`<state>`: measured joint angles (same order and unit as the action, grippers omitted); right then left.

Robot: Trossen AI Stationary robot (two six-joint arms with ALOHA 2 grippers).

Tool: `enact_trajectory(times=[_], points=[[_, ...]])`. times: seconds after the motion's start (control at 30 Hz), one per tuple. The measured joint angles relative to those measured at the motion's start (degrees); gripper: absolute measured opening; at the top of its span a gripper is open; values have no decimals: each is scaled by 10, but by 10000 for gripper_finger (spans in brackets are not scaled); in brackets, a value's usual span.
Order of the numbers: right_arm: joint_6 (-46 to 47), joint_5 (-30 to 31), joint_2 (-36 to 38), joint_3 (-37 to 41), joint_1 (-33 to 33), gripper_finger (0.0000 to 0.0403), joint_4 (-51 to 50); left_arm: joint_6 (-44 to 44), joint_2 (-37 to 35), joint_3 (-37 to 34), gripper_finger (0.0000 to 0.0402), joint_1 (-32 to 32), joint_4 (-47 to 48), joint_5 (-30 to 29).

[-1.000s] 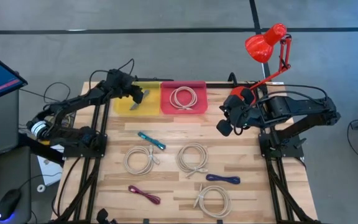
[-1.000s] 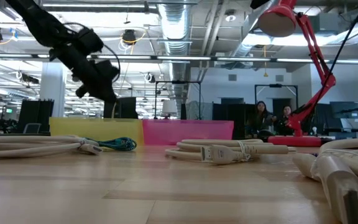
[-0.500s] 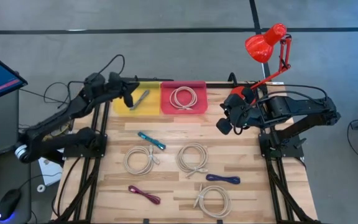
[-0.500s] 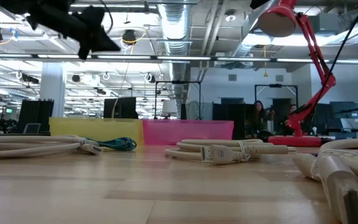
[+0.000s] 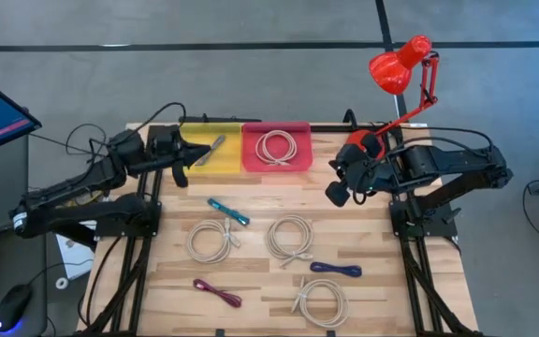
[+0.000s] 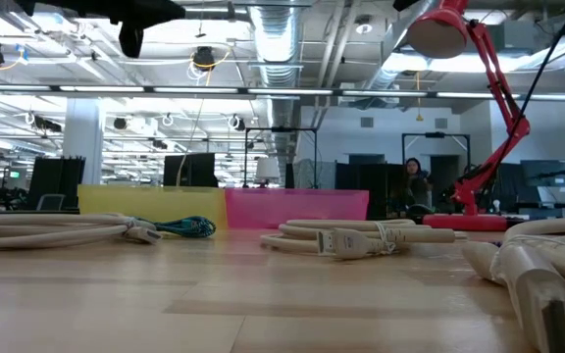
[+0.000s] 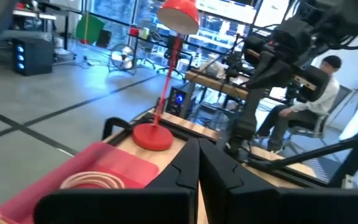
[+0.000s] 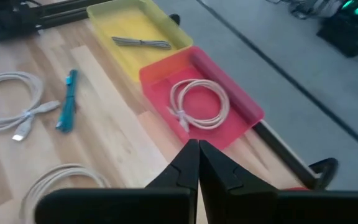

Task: Pick & Place USB Port
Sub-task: Put the brown HDMI cable into the pink bin

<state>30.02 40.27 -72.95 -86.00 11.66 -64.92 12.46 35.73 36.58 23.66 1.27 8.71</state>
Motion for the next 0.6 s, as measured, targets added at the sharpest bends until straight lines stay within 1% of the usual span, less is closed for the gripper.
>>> enact_trajectory(times=[0.1,0.3,0.5,0.6], points=[[0,-25,0,0,0,0,9,0,0,0,4,-45,0,-39],[-5,-51,0,0,0,0,7,0,-2,0,4,-123,0,-120],[-46,-97,0,0,0,0,7,1,-2,0,4,-174,0,-138],[-49,-110,0,0,-1,0,6,16,-1,0,4,-191,0,-146]])
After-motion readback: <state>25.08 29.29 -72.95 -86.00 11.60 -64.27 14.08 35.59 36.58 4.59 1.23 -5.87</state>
